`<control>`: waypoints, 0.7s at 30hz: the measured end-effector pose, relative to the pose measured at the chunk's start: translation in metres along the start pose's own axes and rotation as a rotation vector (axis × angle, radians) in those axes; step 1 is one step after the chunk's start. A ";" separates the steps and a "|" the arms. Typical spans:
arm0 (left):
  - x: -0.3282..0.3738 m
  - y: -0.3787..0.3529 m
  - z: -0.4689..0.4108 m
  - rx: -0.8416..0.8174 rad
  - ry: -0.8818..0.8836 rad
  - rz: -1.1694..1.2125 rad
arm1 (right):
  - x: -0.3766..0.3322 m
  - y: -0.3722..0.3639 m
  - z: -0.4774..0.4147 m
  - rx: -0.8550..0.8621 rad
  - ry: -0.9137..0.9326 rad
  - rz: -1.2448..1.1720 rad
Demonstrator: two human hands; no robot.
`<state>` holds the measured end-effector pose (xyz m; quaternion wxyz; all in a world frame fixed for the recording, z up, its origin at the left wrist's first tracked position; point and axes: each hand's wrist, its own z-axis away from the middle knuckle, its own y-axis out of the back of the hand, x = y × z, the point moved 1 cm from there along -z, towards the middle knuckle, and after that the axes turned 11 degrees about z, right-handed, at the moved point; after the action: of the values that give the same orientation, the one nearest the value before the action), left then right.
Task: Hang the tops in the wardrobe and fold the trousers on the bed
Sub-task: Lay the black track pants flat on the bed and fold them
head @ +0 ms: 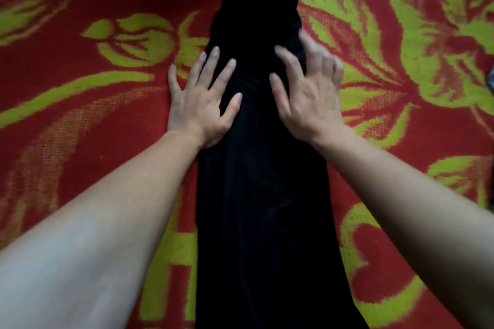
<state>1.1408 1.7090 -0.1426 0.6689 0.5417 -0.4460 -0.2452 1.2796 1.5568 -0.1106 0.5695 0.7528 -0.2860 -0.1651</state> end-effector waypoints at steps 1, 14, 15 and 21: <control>0.000 0.000 0.000 0.012 -0.002 0.016 | -0.003 -0.003 -0.020 -0.017 0.045 0.033; -0.005 0.000 -0.002 0.030 0.036 0.043 | 0.019 -0.021 -0.109 -0.146 -0.437 -0.394; -0.005 0.000 -0.002 0.024 0.037 0.039 | 0.019 -0.021 -0.119 -0.332 -0.561 -0.439; -0.006 -0.002 -0.004 -0.011 0.042 0.011 | 0.020 -0.019 -0.155 -0.740 -0.718 -0.920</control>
<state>1.1416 1.7158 -0.1463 0.6826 0.5405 -0.4334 -0.2326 1.3892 1.6663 -0.0808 0.5313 0.4524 -0.0333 -0.7155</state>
